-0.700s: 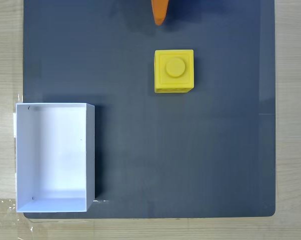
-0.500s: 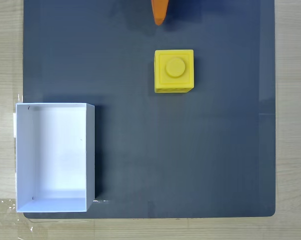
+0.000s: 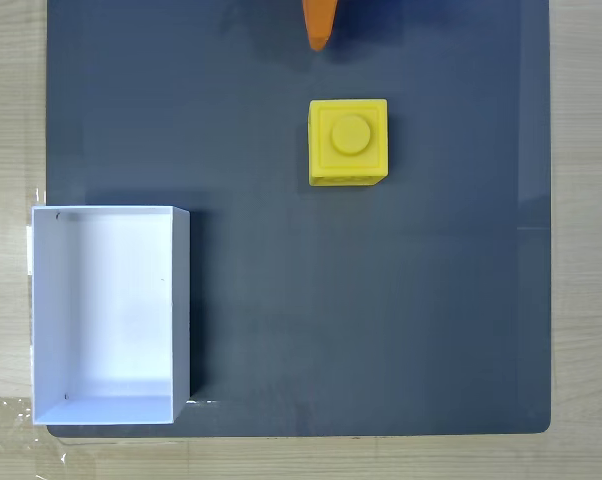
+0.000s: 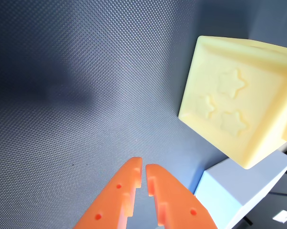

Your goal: Grasp a yellow block and put it in the box

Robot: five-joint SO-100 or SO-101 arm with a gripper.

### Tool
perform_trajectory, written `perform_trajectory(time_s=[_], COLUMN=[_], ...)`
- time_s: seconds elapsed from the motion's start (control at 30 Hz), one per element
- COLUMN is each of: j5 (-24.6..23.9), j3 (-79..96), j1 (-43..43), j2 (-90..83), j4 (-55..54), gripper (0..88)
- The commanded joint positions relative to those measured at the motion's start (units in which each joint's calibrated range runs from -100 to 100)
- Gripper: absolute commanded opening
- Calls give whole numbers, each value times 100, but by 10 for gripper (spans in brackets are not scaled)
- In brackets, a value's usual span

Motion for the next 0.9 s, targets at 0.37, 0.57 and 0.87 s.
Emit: perform_trajectory(time_s=[0.37, 0.57, 0.87], j5=[14, -17, 25], j3=[-888, -2923, -7120], j1=[35, 18, -285], j2=[933, 3348, 6407], j4=[-711, -903, 729], gripper=[16, 18, 19])
